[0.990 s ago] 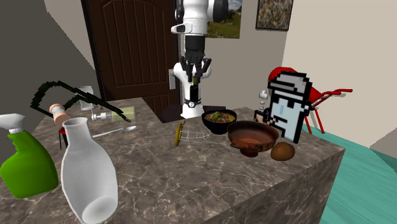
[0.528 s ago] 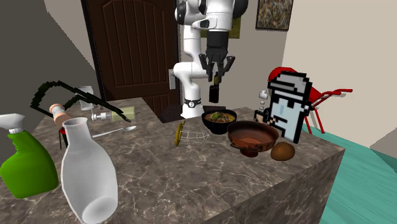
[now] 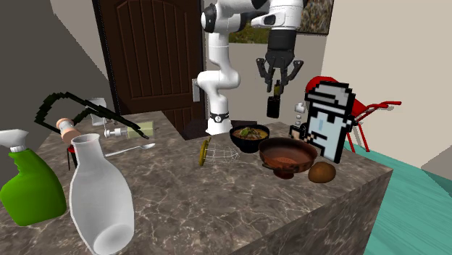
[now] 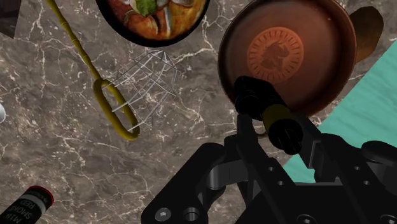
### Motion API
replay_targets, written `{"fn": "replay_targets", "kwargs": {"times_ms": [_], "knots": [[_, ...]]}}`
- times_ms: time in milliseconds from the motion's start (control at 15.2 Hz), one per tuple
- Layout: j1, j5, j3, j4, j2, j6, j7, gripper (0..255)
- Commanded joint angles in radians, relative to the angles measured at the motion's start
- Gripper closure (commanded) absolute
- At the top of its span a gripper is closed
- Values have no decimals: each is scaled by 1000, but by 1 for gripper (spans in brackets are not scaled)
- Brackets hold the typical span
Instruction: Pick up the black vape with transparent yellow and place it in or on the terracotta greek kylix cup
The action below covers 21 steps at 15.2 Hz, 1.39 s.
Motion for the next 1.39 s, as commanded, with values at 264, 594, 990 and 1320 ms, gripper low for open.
{"fn": "replay_targets", "kwargs": {"times_ms": [264,594,990,1320], "knots": [[73,-52,21,194,159,-46,84,255],[67,-51,20,119,154,24,86,255],[62,-53,18,41,156,104,90,255],[60,-57,15,-15,164,167,94,255]]}}
